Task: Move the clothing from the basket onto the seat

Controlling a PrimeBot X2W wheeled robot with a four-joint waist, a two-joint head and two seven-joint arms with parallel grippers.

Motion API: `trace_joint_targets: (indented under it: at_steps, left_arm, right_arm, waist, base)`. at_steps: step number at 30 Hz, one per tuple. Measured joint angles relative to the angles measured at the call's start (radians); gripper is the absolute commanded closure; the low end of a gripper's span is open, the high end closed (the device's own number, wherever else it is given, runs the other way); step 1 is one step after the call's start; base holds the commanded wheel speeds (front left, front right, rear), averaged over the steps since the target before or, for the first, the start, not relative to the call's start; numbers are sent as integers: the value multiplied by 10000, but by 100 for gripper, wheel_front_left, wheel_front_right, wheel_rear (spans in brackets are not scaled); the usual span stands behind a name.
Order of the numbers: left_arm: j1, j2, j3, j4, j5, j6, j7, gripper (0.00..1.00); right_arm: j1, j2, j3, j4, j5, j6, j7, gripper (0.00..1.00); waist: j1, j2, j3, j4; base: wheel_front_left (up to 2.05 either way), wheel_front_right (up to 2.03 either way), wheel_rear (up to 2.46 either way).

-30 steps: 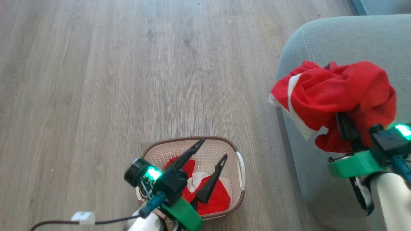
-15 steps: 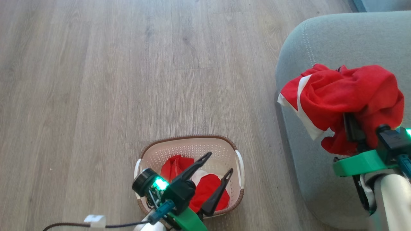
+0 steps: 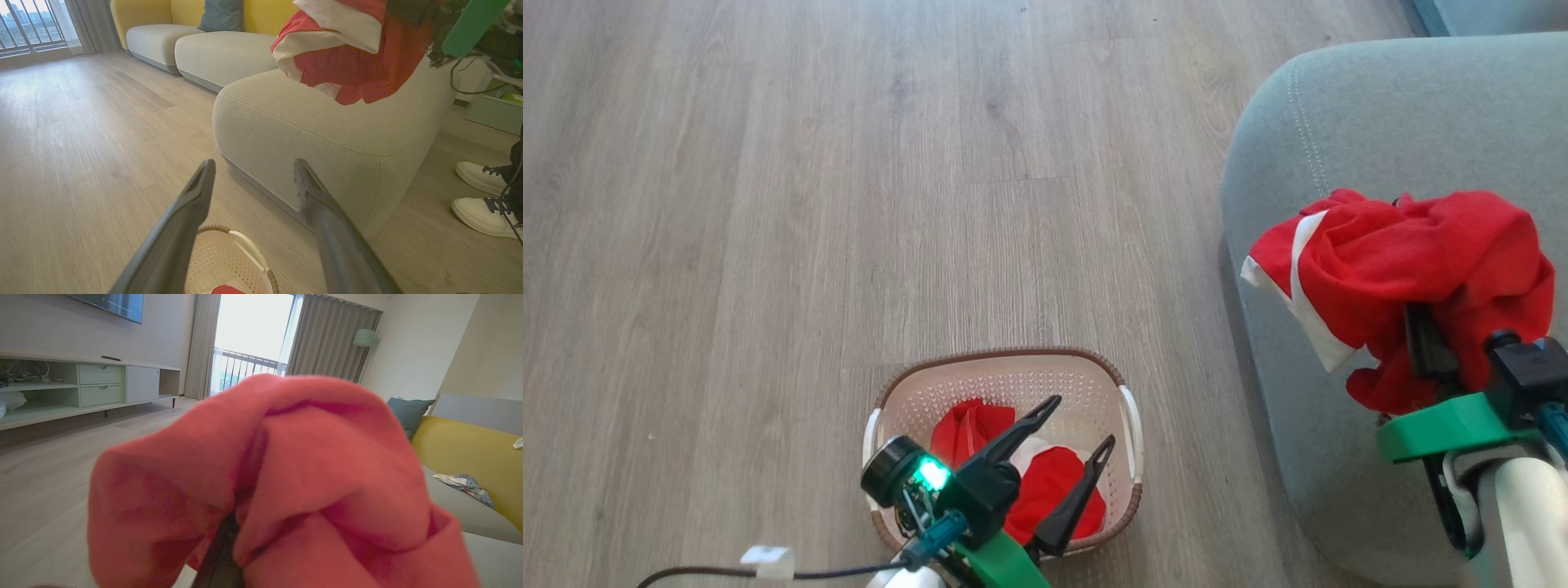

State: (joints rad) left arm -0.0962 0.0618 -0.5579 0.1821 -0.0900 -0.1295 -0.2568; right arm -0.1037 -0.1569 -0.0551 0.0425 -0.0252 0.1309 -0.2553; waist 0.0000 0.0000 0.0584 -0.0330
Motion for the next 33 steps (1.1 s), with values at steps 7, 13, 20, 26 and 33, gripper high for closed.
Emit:
trace_joint_targets:
  at_steps: [7,13,20,26,33]
  left_arm:
    - [9,-2,-23,6,0,0,0,0]
    - [8,-4,-190,12,0,0,0,0]
    - [-12,-6,-209,4,6,0,0,0]
    - [-72,-8,-19,-61,52,0,0,0]
    - [-501,-10,15,-136,194,0,0,0]
  right_arm:
    - [-5,-2,-58,-58,0,0,0,100]
    - [-18,0,-138,-107,-2,0,0,100]
    - [-83,13,-182,-123,-2,0,0,100]
    - [-115,46,-272,-125,2,0,0,100]
    - [-217,96,-408,-130,46,0,0,100]
  waist:
    - [0,0,0,-307]
    - [0,0,48,-832]
    - [0,0,178,-1750]
    - [0,0,424,-2686]
    - [0,0,805,-3765]
  base:
    - [0,0,0]
    - [0,0,0]
    - [0,0,0]
    - [0,0,0]
    - [0,0,0]
